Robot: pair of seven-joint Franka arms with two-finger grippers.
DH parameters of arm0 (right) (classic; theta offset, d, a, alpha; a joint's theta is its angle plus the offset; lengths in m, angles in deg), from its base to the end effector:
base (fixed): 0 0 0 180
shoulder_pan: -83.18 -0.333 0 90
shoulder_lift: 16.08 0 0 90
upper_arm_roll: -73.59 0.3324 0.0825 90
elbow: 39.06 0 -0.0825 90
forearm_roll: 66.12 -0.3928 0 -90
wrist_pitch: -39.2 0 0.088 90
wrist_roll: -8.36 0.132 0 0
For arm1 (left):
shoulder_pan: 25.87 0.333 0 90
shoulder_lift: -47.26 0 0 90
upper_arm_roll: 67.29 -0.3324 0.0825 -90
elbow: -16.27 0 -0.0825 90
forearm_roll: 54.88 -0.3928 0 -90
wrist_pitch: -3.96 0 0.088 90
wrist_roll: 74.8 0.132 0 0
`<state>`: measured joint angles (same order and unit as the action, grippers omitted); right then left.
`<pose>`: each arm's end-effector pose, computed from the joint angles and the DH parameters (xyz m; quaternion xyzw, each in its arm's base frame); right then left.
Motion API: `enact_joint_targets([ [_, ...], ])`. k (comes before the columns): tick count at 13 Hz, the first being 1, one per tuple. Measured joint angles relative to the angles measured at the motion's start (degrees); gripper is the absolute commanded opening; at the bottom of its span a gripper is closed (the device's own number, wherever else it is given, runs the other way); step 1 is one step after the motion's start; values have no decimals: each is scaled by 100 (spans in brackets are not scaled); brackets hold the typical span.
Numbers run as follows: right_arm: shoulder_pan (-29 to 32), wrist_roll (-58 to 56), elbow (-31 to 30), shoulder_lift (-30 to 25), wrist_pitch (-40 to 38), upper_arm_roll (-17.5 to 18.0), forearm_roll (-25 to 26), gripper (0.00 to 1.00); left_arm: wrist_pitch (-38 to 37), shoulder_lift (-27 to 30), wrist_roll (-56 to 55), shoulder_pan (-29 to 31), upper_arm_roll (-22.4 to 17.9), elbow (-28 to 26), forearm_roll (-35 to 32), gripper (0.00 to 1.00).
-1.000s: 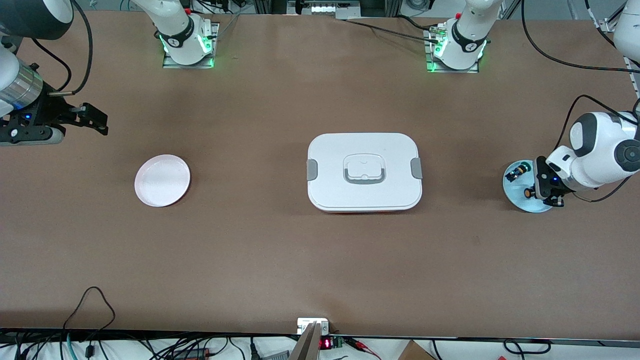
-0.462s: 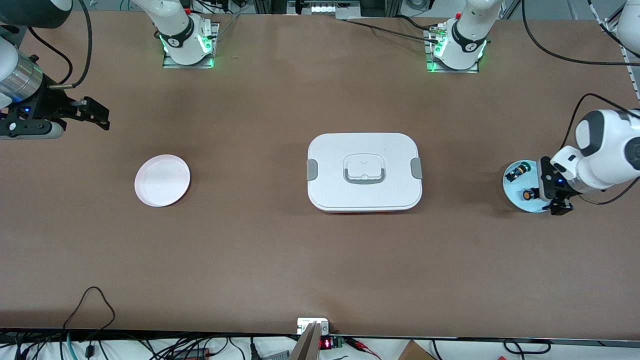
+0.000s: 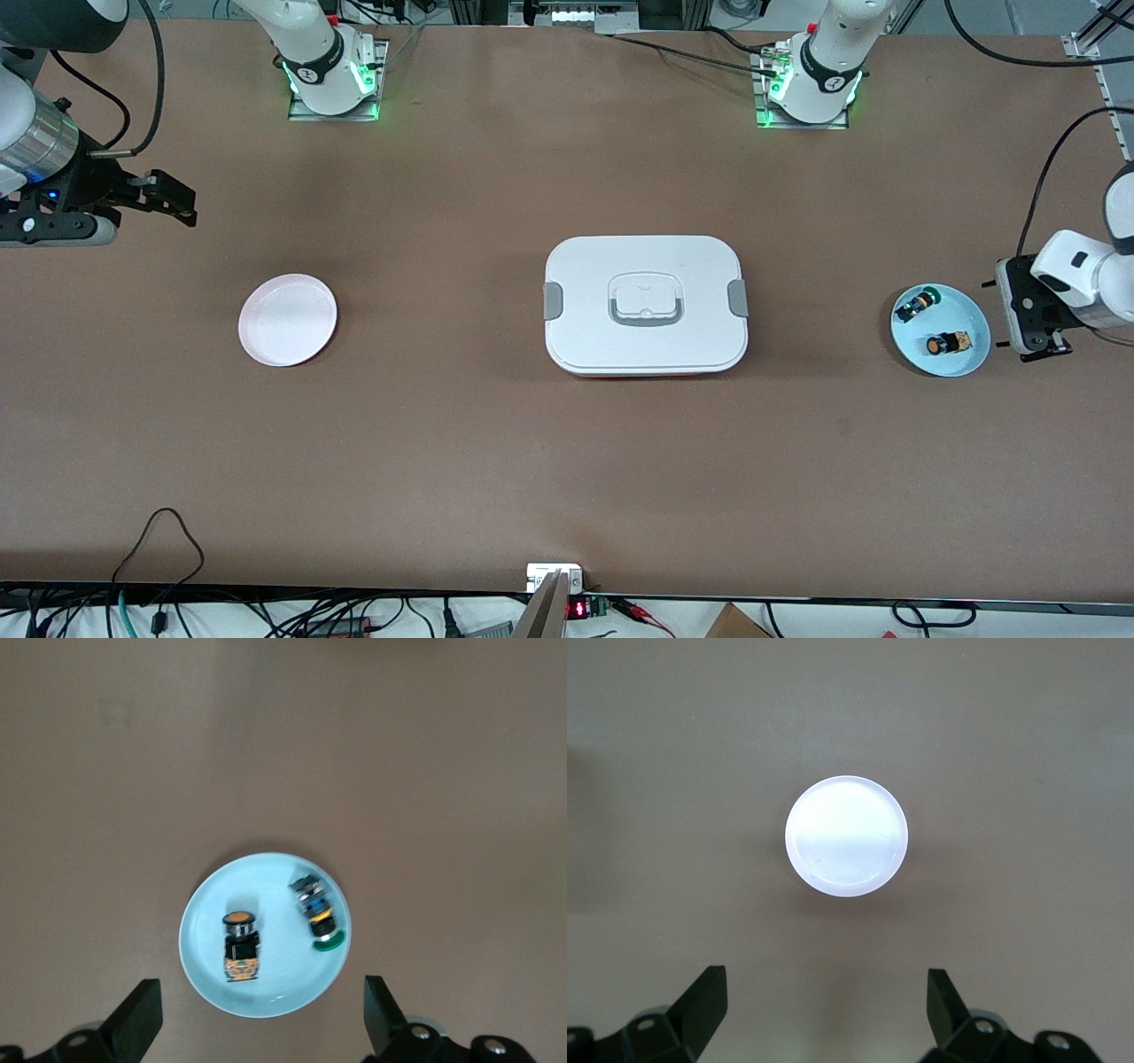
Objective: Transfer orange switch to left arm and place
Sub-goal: 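Open the left gripper and raise it away from the blue dish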
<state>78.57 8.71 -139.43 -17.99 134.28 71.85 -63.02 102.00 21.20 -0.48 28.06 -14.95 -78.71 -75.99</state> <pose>0.5518 0.0207 0.5550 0.9989 0.0252 -0.0287 0.0272 0.6197 0.1197 0.3981 0.7760 -0.6218 -0.0831 0.0660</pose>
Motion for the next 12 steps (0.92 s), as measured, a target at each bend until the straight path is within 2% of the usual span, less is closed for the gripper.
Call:
enact_joint_targets([
  [2,0,0,6,-1,-110,0,-1,100,-929,43,-1078,-32,573,448,0,100],
  [5,6,0,91,0,-172,-4,-1,100,-1647,72,-2450,-45,1144,835,0,100],
  [7,6,0,137,0,-172,-5,-1,100,-1781,124,-3184,-60,1347,1022,0,100],
  [8,6,-16,144,0,-172,-5,-1,100,-1795,195,-3432,-141,1326,1077,0,100],
  [9,6,-41,147,0,-173,-5,-1,100,-1804,308,-3656,-373,1117,1136,40,100],
  [10,6,-55,152,1,-177,-5,-12,100,-1808,517,-3872,-826,584,1199,285,100],
  [12,6,-65,168,2,-183,-5,-58,100,-1826,1059,-4468,-2052,-916,1232,988,100],
])
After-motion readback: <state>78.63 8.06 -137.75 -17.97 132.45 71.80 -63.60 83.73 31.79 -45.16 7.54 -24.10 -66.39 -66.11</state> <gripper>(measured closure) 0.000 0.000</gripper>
